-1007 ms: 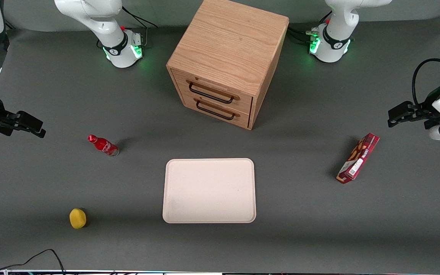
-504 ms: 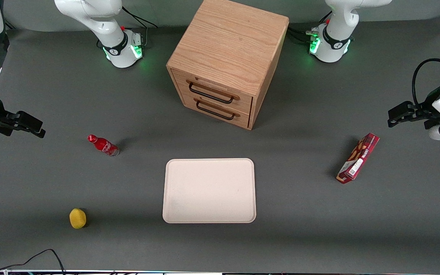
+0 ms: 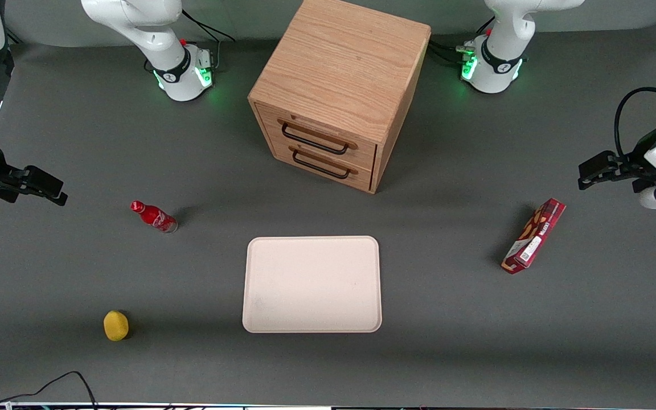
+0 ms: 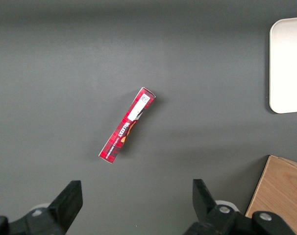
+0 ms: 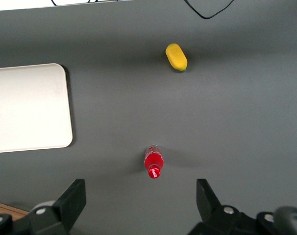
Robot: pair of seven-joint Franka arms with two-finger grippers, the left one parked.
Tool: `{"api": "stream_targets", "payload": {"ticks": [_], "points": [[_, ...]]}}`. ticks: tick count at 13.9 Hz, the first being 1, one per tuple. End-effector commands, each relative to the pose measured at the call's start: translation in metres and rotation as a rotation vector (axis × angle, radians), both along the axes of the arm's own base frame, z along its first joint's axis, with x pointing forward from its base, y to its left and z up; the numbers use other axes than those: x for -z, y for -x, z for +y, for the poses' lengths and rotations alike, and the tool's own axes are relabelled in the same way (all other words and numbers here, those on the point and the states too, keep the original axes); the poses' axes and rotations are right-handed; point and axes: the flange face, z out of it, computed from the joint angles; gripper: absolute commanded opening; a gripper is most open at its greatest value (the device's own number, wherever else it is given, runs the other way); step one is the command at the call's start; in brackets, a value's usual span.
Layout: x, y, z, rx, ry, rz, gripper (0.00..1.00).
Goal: Place coke bottle on tray
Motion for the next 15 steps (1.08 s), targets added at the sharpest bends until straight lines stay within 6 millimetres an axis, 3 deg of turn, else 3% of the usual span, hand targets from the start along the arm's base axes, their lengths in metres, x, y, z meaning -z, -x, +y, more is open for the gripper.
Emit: {"api": "stream_targets", "payload": {"ticks": [1,7,11,13,15], "points": [[0.003,-0.002,-0.001,-0.018,0.011,0.017,1.0],[0.062,-0.018,0.001,-0.023,0.008,0.089,1.0],[0.154,-0.03,0.006,-0.036,0.002,0.086,1.0],[0.185,-0.034,0.008,-0.04,-0.001,0.08,1.0],[0.201,-0.037,0.007,-0.037,-0.009,0.095,1.0]]}}
